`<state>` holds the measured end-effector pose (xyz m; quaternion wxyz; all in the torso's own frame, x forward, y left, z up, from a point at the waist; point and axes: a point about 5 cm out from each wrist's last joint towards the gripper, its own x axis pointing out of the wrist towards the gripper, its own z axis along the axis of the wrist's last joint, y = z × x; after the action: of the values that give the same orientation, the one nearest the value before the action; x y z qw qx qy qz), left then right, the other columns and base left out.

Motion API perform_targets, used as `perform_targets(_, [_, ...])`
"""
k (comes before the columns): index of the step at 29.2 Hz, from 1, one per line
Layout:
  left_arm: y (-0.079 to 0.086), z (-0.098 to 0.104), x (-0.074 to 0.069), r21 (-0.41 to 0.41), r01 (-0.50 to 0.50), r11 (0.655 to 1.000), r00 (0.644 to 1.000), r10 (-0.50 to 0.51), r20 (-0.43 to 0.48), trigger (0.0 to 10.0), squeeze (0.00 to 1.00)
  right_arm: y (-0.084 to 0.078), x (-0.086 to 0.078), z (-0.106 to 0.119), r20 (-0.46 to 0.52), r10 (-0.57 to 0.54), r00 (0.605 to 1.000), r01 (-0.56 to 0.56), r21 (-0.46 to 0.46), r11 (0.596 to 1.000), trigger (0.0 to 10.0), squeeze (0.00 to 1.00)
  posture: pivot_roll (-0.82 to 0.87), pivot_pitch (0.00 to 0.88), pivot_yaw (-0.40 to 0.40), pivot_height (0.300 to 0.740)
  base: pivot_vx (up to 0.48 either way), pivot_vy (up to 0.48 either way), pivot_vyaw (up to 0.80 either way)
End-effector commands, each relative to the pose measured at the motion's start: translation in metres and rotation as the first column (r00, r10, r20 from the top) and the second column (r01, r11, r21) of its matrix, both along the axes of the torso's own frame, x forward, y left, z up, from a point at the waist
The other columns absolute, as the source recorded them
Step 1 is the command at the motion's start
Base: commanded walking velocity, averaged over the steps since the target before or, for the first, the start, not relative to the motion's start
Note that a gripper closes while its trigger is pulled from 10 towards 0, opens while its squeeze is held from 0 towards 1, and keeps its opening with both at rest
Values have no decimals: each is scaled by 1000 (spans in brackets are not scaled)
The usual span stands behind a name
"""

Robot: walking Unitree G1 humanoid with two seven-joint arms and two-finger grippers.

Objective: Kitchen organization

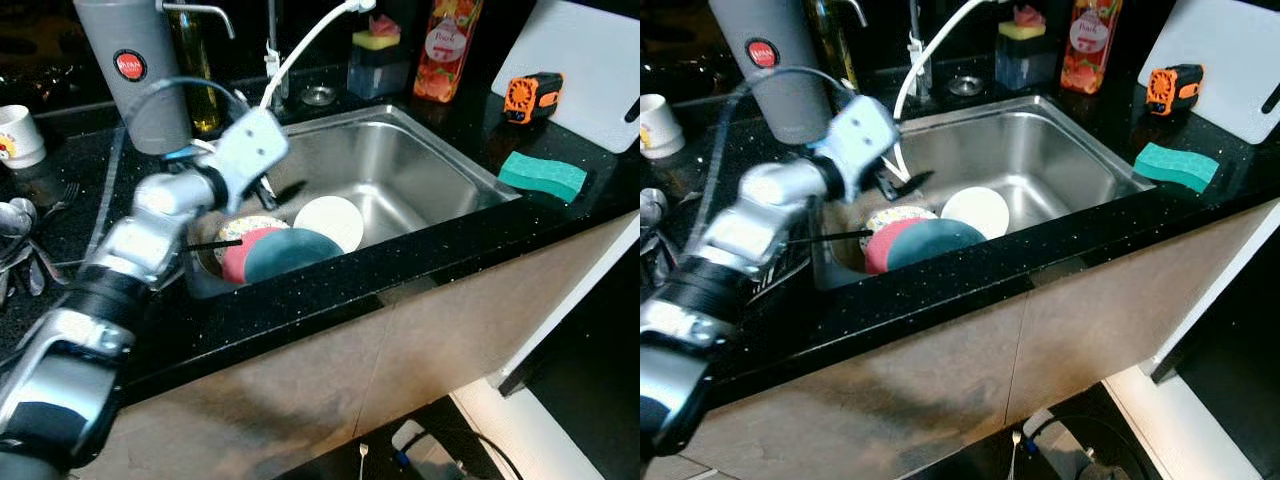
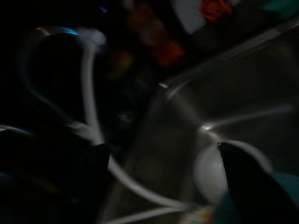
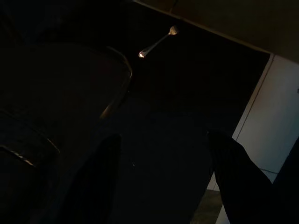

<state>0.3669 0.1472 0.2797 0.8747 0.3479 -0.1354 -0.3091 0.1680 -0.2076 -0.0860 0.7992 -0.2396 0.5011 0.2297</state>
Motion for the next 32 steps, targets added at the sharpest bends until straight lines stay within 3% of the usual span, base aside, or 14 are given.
perform_targets(1, [13,1,-1,52,-60,997,998,59,21,10000,137,2,-2,-1,-5,-12,1000,12,21,1000,10000,0,39,0,28,740,0,0,0])
perform_targets(2, [21,3,-3,85,-93,992,995,89,43,10000,0,3,-2,-1,-9,-19,1000,19,32,999,10000,0,41,0,30,740,0,0,0])
perform_targets(4, [33,8,-5,134,-142,981,988,132,80,10000,0,4,-3,-1,-17,-38,999,39,61,997,10000,0,41,0,31,740,0,0,0])
perform_targets(7, [38,10,-8,158,-146,977,988,134,81,10000,0,5,-3,-1,-19,-37,999,39,76,996,10000,0,45,0,28,740,0,0,0])
perform_targets(8, [45,9,-14,209,-102,972,995,98,33,10000,0,7,-3,-1,-25,-44,999,47,98,994,10000,0,48,0,28,740,0,0,800])
perform_targets(10, [45,9,-14,209,-102,972,995,98,33,10000,0,7,-3,-1,-25,-44,999,47,98,994,10000,0,48,0,28,740,0,0,800])
perform_targets(13, [49,3,-22,266,-38,963,998,51,-43,10000,0,7,-4,-1,-33,-48,998,52,113,992,10000,0,54,0,27,740,0,0,800])
perform_targets(15, [50,-7,-32,328,70,942,987,-18,-157,10000,0,8,-4,-1,-39,-40,998,44,117,992,10000,0,53,0,33,740,0,0,800])
perform_targets(17, [50,-7,-32,328,70,942,987,-18,-157,10000,0,8,-4,-1,-39,-40,998,44,117,992,10000,0,53,0,33,740,0,0,800])
perform_targets(21, [47,-15,-41,361,188,914,956,-85,-282,10000,0,8,-3,-1,-48,-33,998,39,129,991,10000,0,47,0,37,740,0,0,800])
perform_targets(25, [44,-14,-40,359,203,911,957,-107,-270,10000,0,8,-3,-1,-48,-39,998,45,134,990,10000,0,48,0,37,740,0,0,800])
perform_targets(29, [41,-11,-36,356,210,910,962,-127,-243,10000,0,7,-2,-1,-35,-48,998,52,114,992,10000,0,47,0,36,740,0,0,0])
perform_targets(32, [38,-10,-25,361,201,911,969,-132,-207,10000,0,6,-2,0,-36,-46,998,49,108,993,10000,0,48,0,29,740,0,0,0])
